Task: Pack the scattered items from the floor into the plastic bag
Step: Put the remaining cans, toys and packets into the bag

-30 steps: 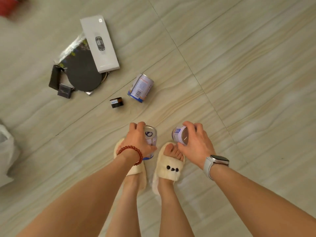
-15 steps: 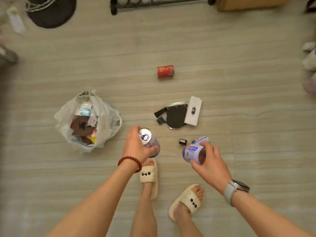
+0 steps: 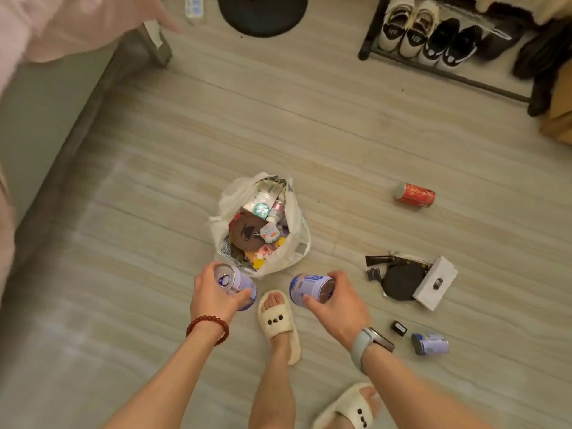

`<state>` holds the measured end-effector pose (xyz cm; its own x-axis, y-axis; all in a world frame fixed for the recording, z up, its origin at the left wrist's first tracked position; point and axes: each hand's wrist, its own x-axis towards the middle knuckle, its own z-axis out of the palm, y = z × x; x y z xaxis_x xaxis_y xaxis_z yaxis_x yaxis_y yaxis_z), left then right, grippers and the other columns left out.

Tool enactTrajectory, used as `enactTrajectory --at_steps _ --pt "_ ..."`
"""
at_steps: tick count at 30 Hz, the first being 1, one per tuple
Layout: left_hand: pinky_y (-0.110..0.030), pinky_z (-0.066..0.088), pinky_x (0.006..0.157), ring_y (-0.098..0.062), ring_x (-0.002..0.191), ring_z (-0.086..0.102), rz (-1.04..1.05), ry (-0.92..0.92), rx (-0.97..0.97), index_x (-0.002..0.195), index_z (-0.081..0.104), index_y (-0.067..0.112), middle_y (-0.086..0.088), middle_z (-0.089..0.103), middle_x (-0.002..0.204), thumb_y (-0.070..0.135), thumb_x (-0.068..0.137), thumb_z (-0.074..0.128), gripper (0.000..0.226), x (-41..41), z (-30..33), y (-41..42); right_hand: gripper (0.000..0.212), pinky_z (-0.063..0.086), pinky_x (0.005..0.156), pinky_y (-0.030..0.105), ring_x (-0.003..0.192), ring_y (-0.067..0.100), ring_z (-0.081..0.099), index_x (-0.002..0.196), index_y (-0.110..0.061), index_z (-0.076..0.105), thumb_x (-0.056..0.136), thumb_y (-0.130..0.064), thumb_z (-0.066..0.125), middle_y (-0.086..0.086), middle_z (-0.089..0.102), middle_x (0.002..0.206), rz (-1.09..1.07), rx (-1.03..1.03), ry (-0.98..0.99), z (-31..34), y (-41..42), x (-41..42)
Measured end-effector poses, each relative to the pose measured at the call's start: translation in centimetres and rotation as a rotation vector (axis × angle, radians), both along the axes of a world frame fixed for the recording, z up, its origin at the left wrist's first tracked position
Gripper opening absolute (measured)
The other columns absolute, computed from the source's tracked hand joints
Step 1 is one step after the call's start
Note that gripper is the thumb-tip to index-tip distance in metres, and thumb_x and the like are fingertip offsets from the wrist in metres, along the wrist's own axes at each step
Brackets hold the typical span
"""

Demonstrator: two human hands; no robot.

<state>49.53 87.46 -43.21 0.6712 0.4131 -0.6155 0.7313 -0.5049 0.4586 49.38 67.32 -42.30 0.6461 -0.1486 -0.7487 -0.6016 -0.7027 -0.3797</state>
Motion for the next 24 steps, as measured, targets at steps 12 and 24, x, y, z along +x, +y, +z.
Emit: enactTrajectory --at_steps 12,24 --pt "-0.024 0.037 0.081 -0.024 0.097 0.050 0.206 -0.056 -0.119 0.120 0.040 0.007 -0.016 0.042 0.125 0.007 0.064 0.078 0.067 7.5 -12.8 3.4 0.061 0.047 0.084 0.033 0.090 0.025 0.047 0.126 -0.013 0.033 0.077 -0.030 0.065 0.010 0.038 0.116 -0.181 0.123 0.002 -13.9 8.9 11.7" --pt "-0.012 0.034 0.073 -0.011 0.091 0.046 0.122 -0.187 -0.079 0.113 0.044 0.016 -0.003 0.047 0.114 0.012 0.061 0.080 0.063 12.9 -24.6 1.8 0.033 0.034 0.093 0.039 0.116 0.027 0.045 0.115 -0.011 0.051 0.089 -0.030 0.049 0.007 0.051 0.123 0.304 -0.221 -0.194 -29.1 8.3 14.9"
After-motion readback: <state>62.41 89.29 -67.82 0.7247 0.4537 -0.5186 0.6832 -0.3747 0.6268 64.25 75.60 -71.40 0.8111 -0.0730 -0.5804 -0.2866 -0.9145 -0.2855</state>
